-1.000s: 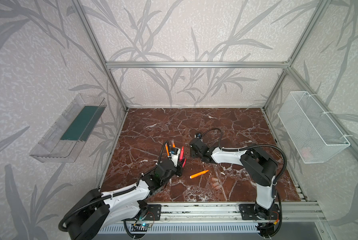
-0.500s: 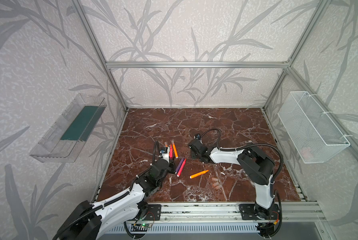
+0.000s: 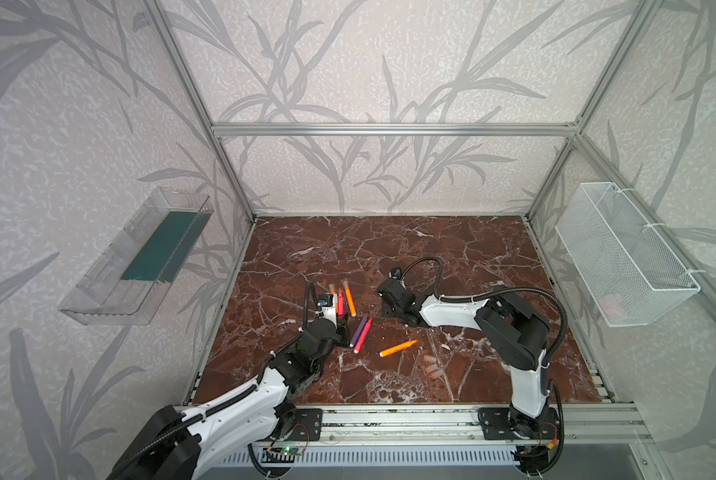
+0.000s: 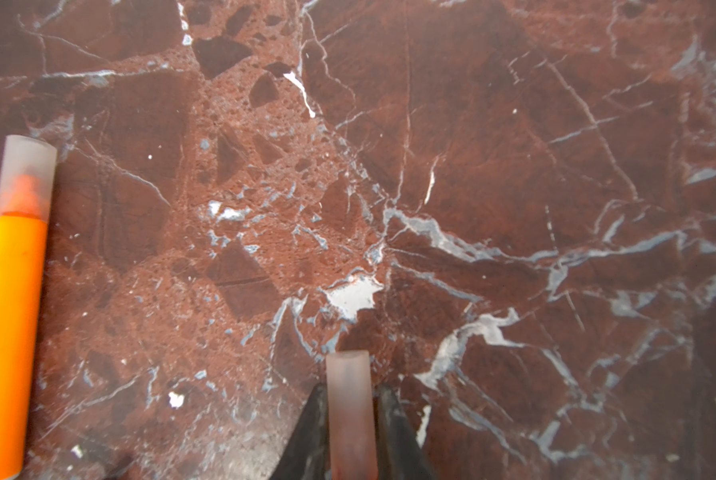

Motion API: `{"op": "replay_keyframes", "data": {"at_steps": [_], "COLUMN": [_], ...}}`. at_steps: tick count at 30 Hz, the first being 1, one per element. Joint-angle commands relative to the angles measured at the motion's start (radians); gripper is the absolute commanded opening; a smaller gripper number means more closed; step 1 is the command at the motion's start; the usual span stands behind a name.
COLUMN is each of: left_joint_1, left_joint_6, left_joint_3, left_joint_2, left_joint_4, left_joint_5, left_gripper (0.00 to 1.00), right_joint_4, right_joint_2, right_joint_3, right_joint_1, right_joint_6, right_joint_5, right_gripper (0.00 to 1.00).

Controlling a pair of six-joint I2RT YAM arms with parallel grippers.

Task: Insert the pens into the pen caps
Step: 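Close the right gripper on the translucent cap and lift it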

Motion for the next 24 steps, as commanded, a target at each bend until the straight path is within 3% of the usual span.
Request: {"op": "replay_keyframes", "data": {"at_steps": [1,13,19,24], "left_joint_1": [0.008,0.008,0.007,0.007], "left_joint_6": [-0.014,-0.014,-0.015,-0.018], "left_joint_3": [-0.013,-0.017,-0.017,-0.016], "left_joint_2": [-0.012,-0.009,-0.01,-0.008], "left_joint_4": [0.008,0.027,0.028,0.029], "left_joint_5": [0.008,0.042,0.052,0.059], "left_gripper": [0.0,0.0,0.0,0.0], "right_joint_4": [-0.047,-0.06,-0.074,-0.085], "right_joint_2": [0.012,0.017,0.027,0.044], "right_joint_3": [0.012,0.021,0.028,0.044], "right_joint_1": [0.004,0.005,0.002,-0.001], "right_joint_6": [0.001,0.006,0.007,0.009], "right_joint_5": [0.005,0.012,0.028,0.03], "right_gripper": [0.2,0.16,0.26,0.26]}}
